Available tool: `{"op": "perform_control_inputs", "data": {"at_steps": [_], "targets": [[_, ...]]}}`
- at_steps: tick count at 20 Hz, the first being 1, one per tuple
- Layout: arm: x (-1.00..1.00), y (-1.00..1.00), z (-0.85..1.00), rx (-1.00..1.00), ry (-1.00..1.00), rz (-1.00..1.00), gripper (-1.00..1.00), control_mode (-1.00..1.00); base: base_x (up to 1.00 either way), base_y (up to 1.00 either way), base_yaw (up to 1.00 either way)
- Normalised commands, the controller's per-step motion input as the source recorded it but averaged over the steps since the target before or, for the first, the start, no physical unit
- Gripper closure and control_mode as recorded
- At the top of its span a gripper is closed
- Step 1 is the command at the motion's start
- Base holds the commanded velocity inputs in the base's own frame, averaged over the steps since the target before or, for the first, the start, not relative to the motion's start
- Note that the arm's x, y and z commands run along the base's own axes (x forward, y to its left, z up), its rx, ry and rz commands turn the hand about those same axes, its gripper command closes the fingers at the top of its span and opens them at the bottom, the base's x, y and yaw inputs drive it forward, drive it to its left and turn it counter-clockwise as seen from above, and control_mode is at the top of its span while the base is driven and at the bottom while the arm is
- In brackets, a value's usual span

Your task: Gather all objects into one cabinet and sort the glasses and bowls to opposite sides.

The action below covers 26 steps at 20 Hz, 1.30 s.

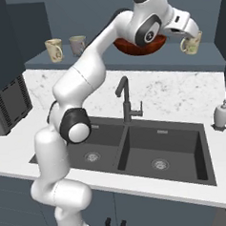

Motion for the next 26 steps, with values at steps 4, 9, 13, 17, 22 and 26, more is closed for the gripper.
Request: {"op": "perform_control_inputs", "data": {"at_steps": [4,9,13,17,22,26], "targets": [[0.45,-0.3,-0.01,0.0,0.0,0.0,-1.0,-1.0,0.0,0.0,0.0],[0.41,-0.03,0.0,0.0,0.0,0.0,-1.0,-1.0,0.0,0.0,0.0],[0.34,0.0,0.0,0.0,0.0,0.0,-1.0,-1.0,0.0,0.0,0.0],[0.23,0.0,0.0,-0.02,0.0,0.0,1.0,-1.0,0.0,0.0,0.0],[0.36,0.0,0.0,-0.04,0.0,0.0,1.0,-1.0,0.0,0.0,0.0],[0.31,-0.02,-0.02,-0.07,0.0,0.0,1.0,-1.0,0.0,0.0,0.0]]}}
